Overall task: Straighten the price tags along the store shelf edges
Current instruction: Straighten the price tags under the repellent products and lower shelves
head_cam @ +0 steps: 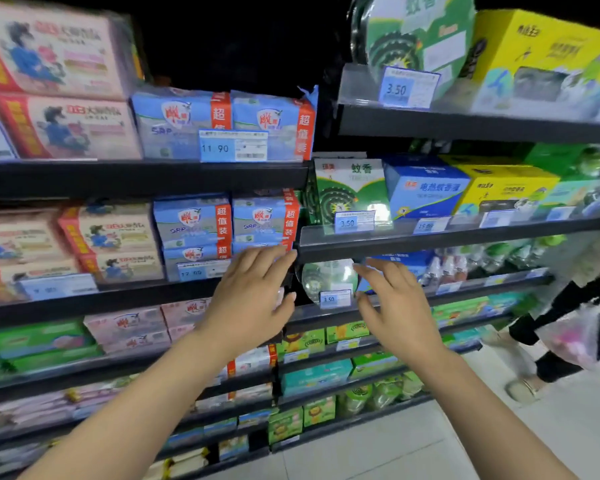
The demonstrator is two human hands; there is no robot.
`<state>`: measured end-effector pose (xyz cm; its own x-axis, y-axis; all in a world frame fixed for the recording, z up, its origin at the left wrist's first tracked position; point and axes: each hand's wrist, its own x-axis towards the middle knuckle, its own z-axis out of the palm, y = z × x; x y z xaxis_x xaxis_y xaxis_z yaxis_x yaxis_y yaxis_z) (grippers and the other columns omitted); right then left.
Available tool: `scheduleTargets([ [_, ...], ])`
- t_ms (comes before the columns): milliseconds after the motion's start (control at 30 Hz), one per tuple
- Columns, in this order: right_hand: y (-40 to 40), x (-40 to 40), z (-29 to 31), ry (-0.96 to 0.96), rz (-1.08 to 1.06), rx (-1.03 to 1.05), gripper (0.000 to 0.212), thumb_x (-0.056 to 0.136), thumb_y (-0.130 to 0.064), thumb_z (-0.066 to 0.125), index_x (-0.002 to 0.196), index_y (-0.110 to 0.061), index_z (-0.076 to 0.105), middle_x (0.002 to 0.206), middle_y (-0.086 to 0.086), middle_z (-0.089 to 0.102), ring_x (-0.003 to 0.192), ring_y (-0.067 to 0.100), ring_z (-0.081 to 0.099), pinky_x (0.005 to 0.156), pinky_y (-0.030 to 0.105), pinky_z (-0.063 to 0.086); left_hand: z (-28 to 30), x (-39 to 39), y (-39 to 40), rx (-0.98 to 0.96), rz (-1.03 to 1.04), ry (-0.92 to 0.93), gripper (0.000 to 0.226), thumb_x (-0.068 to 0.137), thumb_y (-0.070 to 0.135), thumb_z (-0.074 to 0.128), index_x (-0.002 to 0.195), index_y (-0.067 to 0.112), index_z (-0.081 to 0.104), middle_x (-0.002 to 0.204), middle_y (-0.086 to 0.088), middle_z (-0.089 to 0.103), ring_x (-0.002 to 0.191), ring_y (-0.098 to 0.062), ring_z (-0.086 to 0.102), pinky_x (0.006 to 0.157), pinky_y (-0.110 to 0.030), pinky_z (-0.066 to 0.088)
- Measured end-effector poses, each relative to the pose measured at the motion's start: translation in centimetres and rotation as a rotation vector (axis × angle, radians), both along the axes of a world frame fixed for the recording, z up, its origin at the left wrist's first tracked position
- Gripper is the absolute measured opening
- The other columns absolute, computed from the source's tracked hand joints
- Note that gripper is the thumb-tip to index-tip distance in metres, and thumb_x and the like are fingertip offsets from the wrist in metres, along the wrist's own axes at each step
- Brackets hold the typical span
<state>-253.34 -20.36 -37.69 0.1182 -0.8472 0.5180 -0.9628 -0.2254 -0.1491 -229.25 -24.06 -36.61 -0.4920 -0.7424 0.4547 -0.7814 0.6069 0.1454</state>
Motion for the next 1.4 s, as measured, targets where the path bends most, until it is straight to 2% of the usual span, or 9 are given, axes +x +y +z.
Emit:
scheduleTargets([
  [167, -0.6, -5.4, 0.1, -0.008, 0.006, -0.038, 0.038, 0.085, -0.023, 0.054, 0.121, -0.013, 0.058, 0.119, 0.009, 0.057, 0.109, 0.028, 0.049, 0.090, 0.045, 0.045, 0.1, -5.0, -1.3, 0.026, 0.015, 0.008, 0.060, 0.092, 0.039, 0.052, 0.145, 0.017, 0.035, 0.147, 0.000, 0.037, 0.135, -0.021, 0.029, 0.112, -0.035, 0.015],
  [433, -3.8, -13.2, 0.1, -0.006, 0.140, -0.073, 0.039, 0.086, -0.027, 0.049, 0.119, -0.009, 0.060, 0.116, 0.010, 0.058, 0.106, 0.030, 0.051, 0.090, 0.044, 0.044, -1.7, -10.3, -2.7, 0.103, 0.224, -0.008, 0.062, 0.092, 0.046, 0.043, 0.146, 0.019, 0.032, 0.149, 0.002, 0.035, 0.136, -0.021, 0.029, 0.113, -0.039, 0.021],
  [567, -6.1, -15.4, 0.4, -0.036, 0.236, -0.068, 0.043, 0.087, -0.029, 0.044, 0.121, -0.009, 0.059, 0.115, 0.009, 0.059, 0.105, 0.028, 0.051, 0.090, 0.043, 0.045, -3.2, -10.9, -2.5, 0.118, 0.291, 0.000, 0.060, 0.091, 0.040, 0.049, 0.144, 0.014, 0.037, 0.147, -0.002, 0.039, 0.135, -0.022, 0.031, 0.112, -0.035, 0.023],
  [667, -7.9, -15.5, 0.8, -0.044, 0.306, -0.069, 0.039, 0.088, -0.026, 0.048, 0.121, -0.009, 0.059, 0.113, 0.008, 0.060, 0.105, 0.029, 0.053, 0.091, 0.043, 0.045, -3.8, -11.4, -2.3, 0.124, 0.322, 0.012, 0.062, 0.090, 0.034, 0.056, 0.144, 0.012, 0.037, 0.146, -0.003, 0.039, 0.134, -0.021, 0.030, 0.111, -0.031, 0.021],
  [833, -10.5, -13.7, 2.3, -0.062, 0.407, -0.085, 0.037, 0.087, -0.024, 0.051, 0.119, -0.008, 0.060, 0.111, 0.007, 0.061, 0.104, 0.026, 0.051, 0.095, 0.042, 0.043, -3.7, -12.1, -2.1, 0.094, 0.388, 0.006, 0.065, 0.085, 0.041, 0.043, 0.141, 0.010, 0.042, 0.138, -0.003, 0.046, 0.128, -0.020, 0.037, 0.108, -0.031, 0.030],
  [1033, -12.6, -9.7, 4.3, -0.102, 0.368, -0.006, 0.035, 0.086, -0.013, 0.059, 0.121, -0.009, 0.059, 0.112, 0.009, 0.062, 0.106, 0.029, 0.051, 0.092, 0.043, 0.044, -3.4, -12.6, -2.1, 0.050, 0.403, 0.006, 0.064, 0.081, 0.043, 0.038, 0.133, 0.008, 0.051, 0.128, -0.002, 0.054, 0.119, -0.018, 0.042, 0.103, -0.032, 0.036],
  [1200, -13.0, -7.6, 4.4, -0.044, 0.341, 0.041, 0.034, 0.088, -0.011, 0.056, 0.122, -0.010, 0.059, 0.110, 0.010, 0.063, 0.103, 0.031, 0.051, 0.089, 0.041, 0.044, -3.3, -12.2, -2.0, 0.029, 0.368, -0.006, 0.060, 0.081, 0.039, 0.041, 0.131, 0.008, 0.053, 0.125, -0.002, 0.056, 0.118, -0.017, 0.042, 0.106, -0.028, 0.026],
  [1300, -12.8, -7.5, 4.2, -0.048, 0.310, 0.025, 0.034, 0.086, -0.005, 0.057, 0.120, -0.011, 0.061, 0.103, 0.010, 0.064, 0.097, 0.031, 0.053, 0.085, 0.043, 0.047, -3.4, -11.7, -2.4, -0.004, 0.329, -0.010, 0.057, 0.081, 0.035, 0.046, 0.131, 0.007, 0.054, 0.124, -0.002, 0.057, 0.118, -0.017, 0.041, 0.106, -0.030, 0.021],
  [1400, -12.5, -7.5, 4.1, -0.070, 0.291, -0.018, 0.030, 0.084, 0.001, 0.059, 0.112, -0.008, 0.065, 0.096, 0.011, 0.065, 0.092, 0.032, 0.056, 0.081, 0.043, 0.050, -3.9, -11.4, -2.7, -0.060, 0.288, 0.008, 0.058, 0.077, 0.026, 0.066, 0.130, 0.006, 0.055, 0.123, -0.004, 0.058, 0.116, -0.018, 0.041, 0.107, -0.031, 0.020],
])
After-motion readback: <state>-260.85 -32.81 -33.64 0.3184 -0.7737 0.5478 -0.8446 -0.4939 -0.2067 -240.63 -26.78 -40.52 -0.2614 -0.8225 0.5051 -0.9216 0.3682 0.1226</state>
